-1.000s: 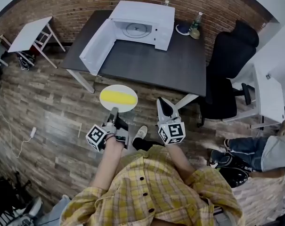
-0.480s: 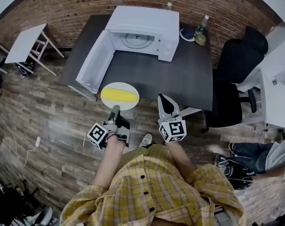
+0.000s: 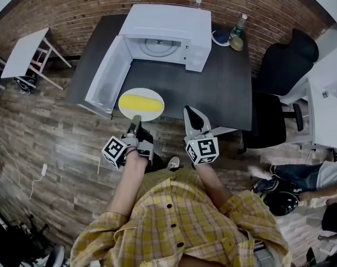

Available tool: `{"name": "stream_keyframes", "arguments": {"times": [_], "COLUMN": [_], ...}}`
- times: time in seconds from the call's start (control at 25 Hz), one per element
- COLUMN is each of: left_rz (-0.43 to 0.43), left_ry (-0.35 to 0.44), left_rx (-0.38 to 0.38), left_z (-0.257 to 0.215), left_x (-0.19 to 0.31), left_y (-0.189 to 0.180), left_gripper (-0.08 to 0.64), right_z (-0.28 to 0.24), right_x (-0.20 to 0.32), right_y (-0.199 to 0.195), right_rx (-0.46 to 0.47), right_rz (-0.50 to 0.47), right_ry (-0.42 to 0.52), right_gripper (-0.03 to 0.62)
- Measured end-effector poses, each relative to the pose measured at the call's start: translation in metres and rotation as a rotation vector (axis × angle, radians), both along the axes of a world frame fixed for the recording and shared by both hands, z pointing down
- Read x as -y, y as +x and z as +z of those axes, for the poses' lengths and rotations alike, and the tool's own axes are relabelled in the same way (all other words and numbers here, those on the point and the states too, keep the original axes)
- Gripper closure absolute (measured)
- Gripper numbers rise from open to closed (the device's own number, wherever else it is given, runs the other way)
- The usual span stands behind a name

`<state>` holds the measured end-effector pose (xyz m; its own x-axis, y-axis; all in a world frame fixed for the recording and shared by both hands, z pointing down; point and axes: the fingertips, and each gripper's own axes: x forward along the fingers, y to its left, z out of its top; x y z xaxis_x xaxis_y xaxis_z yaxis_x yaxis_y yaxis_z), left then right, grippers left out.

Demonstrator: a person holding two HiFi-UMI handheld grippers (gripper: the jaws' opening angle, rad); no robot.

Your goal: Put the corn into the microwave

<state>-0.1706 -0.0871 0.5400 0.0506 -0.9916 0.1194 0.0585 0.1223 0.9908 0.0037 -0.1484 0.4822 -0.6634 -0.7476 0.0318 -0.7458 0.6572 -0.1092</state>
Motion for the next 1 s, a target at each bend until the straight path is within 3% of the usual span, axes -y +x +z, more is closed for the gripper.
{"name": "stream_keyframes", "arguments": {"times": [1.0], "left_rz": [0.087], "left_ry": [-0.031], "left_rx": [-0.01], "left_z": [0.019], "left_x": [0.12], "left_y": [-0.031], "left_gripper": [0.541], "right_z": [0.007], "right_x": [0.087], "right_y": [-0.02], "right_rx": [-0.059], "right_rz": [0.103], "right_ry": [-0.018], "right_gripper": [0.591]}}
